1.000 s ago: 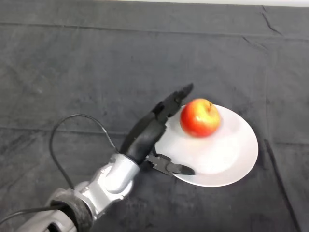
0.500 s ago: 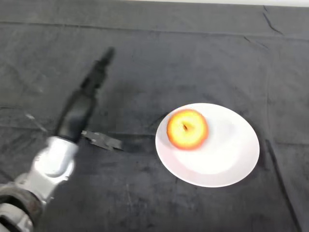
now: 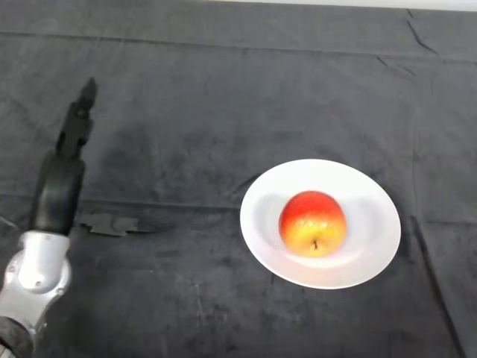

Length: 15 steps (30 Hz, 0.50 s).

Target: Move the apple to the plate

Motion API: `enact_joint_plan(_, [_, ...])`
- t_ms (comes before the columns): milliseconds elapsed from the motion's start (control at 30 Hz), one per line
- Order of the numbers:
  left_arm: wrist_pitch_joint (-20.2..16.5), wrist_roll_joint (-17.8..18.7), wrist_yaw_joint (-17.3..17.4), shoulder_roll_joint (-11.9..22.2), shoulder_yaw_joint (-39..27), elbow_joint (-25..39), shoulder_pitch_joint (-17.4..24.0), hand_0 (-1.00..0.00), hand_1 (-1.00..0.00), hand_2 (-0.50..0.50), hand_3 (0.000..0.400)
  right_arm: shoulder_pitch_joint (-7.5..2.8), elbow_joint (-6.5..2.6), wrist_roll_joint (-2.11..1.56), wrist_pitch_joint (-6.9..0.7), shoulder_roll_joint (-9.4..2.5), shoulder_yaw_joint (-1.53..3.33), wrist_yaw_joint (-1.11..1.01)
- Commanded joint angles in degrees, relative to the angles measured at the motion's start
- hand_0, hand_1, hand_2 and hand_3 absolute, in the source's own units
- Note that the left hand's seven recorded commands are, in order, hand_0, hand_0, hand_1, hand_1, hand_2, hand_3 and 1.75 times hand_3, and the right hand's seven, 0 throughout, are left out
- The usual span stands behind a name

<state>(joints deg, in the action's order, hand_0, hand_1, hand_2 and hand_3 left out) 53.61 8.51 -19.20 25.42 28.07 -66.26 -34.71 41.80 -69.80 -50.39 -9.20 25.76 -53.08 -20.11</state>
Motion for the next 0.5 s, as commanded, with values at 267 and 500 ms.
enact_joint_plan(267, [1.49, 2.67, -1.09, 6.22, -7.3, -3.03, 4.96, 0.0, 0.0, 0.0, 0.0, 0.26, -0.2, -0.45, 0.33, 1.49, -0.54, -0.12])
enact_joint_plan(500, [-0.04, 4.15, -1.9, 7.37, -11.82, -3.86, 6.99, 0.0, 0.0, 0.0, 0.0, 0.26, -0.2, -0.45, 0.33, 1.49, -0.54, -0.12])
